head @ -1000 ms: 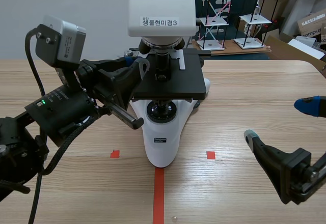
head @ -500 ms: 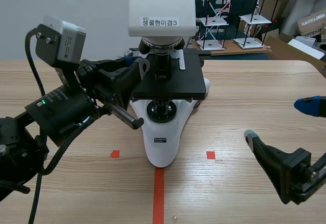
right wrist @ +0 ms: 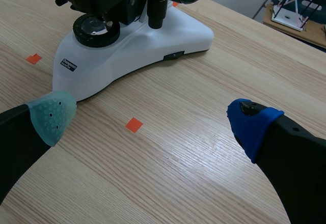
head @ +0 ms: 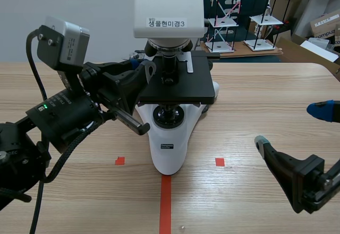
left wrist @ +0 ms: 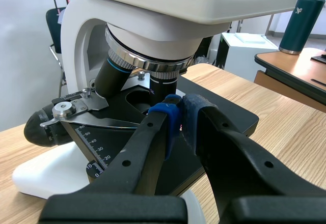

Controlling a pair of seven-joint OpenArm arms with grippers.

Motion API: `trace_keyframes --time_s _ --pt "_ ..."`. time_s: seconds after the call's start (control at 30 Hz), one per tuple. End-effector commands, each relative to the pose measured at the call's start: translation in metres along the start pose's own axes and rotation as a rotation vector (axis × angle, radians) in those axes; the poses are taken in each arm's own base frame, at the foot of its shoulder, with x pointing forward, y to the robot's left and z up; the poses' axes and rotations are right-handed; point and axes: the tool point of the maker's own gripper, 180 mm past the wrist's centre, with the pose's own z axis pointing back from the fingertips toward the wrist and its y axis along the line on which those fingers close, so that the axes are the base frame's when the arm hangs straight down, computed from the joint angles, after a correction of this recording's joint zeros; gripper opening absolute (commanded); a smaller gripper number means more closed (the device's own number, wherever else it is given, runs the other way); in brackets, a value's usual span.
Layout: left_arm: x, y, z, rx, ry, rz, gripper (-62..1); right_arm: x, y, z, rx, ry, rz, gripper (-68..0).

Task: Point at the objective lens

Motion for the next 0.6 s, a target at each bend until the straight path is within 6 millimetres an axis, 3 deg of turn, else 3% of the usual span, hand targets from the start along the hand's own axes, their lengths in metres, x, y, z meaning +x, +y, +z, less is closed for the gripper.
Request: trace_keyframes --time_s 0.0,0.57 --pt "0.0099 0.0003 -0.0032 0.0 -0.035 -0.001 -58.4 0.0082 -0.002 0.0 -0.001 -0.024 0.012 0.4" --pt "0.005 0.0003 -0.0033 0.0 -0.007 -0.002 -58.3 0.0082 -0.002 0.0 -0.001 -0.024 0.012 0.4"
